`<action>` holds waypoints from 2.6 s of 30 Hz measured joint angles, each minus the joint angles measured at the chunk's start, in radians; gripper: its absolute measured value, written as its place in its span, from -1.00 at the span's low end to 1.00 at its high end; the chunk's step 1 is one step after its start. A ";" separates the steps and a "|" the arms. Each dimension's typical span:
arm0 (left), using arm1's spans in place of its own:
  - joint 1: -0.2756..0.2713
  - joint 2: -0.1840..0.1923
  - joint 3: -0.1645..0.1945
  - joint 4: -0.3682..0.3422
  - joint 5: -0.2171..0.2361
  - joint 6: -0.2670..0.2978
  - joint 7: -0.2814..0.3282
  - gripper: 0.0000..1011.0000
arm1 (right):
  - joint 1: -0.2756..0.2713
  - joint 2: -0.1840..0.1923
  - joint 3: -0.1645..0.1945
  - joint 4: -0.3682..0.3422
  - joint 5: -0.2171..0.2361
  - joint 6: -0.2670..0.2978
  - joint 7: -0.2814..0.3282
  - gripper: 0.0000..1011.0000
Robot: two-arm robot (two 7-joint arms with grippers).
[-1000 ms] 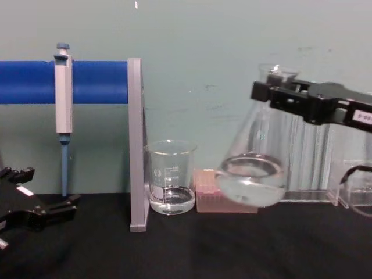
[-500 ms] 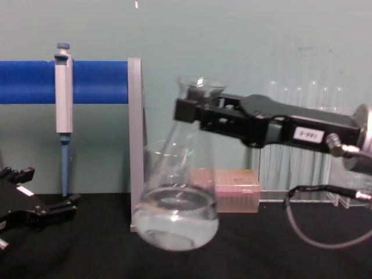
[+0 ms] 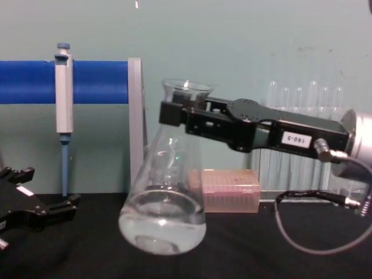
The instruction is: Grasp the erlenmeyer flask with one hand, shake it three times, then place it back.
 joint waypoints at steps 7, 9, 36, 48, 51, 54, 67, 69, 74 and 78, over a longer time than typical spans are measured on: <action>0.000 0.000 0.000 0.000 0.000 0.000 0.000 0.98 | -0.045 0.036 0.053 -0.043 -0.006 -0.019 -0.121 -0.11; 0.000 0.000 0.000 0.000 0.000 0.000 0.000 0.98 | -0.066 0.053 0.079 -0.063 -0.014 -0.023 -0.168 -0.11; 0.000 0.000 0.000 0.000 0.000 0.000 0.000 0.98 | -0.263 0.161 0.324 -0.187 -0.063 -0.009 -0.436 -0.11; 0.000 0.000 0.000 0.000 0.000 0.000 0.000 0.98 | -0.162 0.087 0.214 -0.121 -0.068 0.044 -0.263 -0.11; 0.000 0.000 0.000 0.000 0.000 0.000 0.000 0.98 | -0.133 0.068 0.172 -0.106 -0.066 0.054 -0.214 -0.11; 0.000 0.000 0.000 0.000 0.000 0.000 0.000 0.98 | -0.109 0.053 0.130 -0.097 -0.063 0.064 -0.172 -0.11; 0.000 0.000 0.000 0.000 0.000 0.000 0.000 0.98 | -0.049 0.020 0.021 -0.071 -0.046 0.082 -0.074 -0.11; 0.000 0.000 0.000 0.000 0.000 0.000 0.000 0.98 | -0.047 0.020 0.017 -0.070 -0.043 0.081 -0.074 -0.11; 0.000 0.000 0.000 0.000 0.000 0.000 0.000 0.98 | -0.045 0.031 0.018 -0.072 -0.034 0.070 -0.095 -0.11; 0.000 0.000 0.000 0.000 0.000 0.000 0.000 0.98 | -0.053 0.049 0.039 -0.079 -0.028 0.058 -0.128 -0.11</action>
